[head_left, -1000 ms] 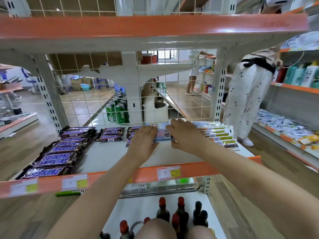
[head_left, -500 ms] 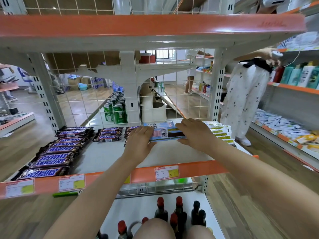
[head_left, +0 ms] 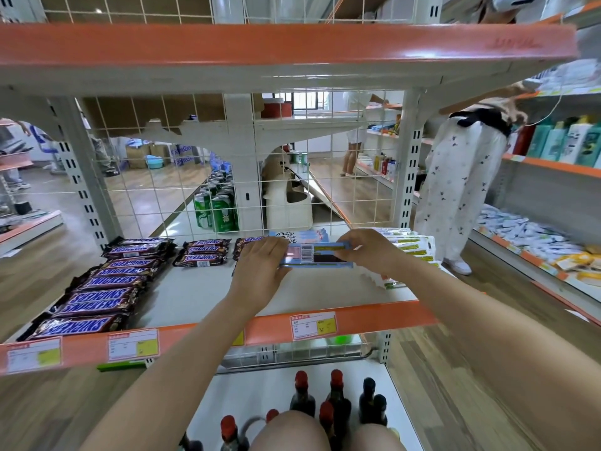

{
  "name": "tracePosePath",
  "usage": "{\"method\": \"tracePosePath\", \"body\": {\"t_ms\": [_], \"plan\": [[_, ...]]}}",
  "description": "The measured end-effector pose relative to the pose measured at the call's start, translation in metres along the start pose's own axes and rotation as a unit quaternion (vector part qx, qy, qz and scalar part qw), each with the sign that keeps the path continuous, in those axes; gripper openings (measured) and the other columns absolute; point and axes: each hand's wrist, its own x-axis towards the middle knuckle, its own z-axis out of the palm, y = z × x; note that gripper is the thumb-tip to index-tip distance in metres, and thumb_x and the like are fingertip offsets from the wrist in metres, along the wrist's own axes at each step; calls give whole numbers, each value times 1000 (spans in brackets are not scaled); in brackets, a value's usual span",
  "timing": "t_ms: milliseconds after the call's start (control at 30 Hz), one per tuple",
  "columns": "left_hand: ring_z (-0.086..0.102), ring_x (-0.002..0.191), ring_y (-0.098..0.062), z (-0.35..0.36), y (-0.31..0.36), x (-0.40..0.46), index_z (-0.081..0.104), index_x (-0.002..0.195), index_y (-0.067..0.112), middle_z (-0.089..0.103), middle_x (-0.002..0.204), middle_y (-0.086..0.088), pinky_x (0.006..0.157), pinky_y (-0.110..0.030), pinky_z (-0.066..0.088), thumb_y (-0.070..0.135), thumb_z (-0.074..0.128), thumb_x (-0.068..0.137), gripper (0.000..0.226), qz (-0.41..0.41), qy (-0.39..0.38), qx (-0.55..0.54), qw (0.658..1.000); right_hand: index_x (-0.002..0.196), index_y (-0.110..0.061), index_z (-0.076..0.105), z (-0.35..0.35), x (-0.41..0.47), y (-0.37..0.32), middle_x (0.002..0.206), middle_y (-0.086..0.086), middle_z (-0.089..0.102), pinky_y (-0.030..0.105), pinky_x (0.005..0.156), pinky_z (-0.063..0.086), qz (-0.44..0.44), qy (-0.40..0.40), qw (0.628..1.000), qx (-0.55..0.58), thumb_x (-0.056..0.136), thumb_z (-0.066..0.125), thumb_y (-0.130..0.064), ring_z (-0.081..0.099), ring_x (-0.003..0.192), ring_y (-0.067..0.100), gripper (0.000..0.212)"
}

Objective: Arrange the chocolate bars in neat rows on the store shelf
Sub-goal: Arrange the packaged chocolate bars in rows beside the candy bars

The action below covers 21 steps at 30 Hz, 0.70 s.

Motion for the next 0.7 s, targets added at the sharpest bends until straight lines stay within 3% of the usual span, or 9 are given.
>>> {"method": "tracePosePath", "body": {"t_ms": [133,300,400,467,533,600,667,700], "plan": [[68,86,-33,3,-1,-2,67,99,2,69,96,-13,74,-42,53,13,91,49,56,-2,2,7,1000,103,-4,65,1,1,-1,105,12,63,41,87,51,0,4,1000,11,85,67,-21,59,97,27,26],[60,107,-42,11,-4,-6,62,114,0,59,122,-23,81,-53,50,16,89,55,67,-26,-33,32,999,96,-10,66,3,-4,-3,91,1,57,28,74,40,-44,52,998,-4,84,68,-21,53,86,17,16],[58,108,-43,13,-4,-6,61,115,-2,58,122,-24,85,-49,49,8,78,71,48,-82,-15,-8,997,92,-14,65,1,-10,-3,90,-2,58,30,71,39,-87,113,988,-67,87,63,-20,54,85,20,9],[54,110,-38,10,-1,-4,59,114,-3,58,116,-20,88,-38,44,7,61,87,28,-172,-19,-106,979,92,-12,65,0,-15,-4,87,-3,56,30,64,37,-157,180,957,-164,88,62,-16,56,80,23,7],[56,98,-33,5,3,0,62,100,1,60,96,-14,81,-33,41,15,49,95,19,-305,-20,-247,920,83,-11,67,1,-16,0,78,2,60,29,55,41,-249,258,897,-259,75,73,-4,59,64,26,12],[58,77,-28,-3,8,8,58,80,11,59,80,-10,76,-35,46,25,46,98,26,-437,-21,-408,801,75,-13,67,2,-15,7,72,3,63,26,50,41,-305,313,842,-317,60,80,2,56,53,25,25],[58,64,-21,-10,12,15,56,78,13,62,77,-10,66,-33,49,33,44,98,31,-525,-37,-519,673,76,-12,68,1,-16,12,75,3,66,26,53,41,-354,340,800,-344,60,73,6,58,55,24,24],[60,63,-20,-13,13,17,57,82,11,64,78,-10,63,-30,50,37,43,98,34,-541,-55,-549,634,77,-10,68,0,-18,13,78,5,67,27,56,43,-385,344,785,-343,65,64,7,60,59,25,22]]}}
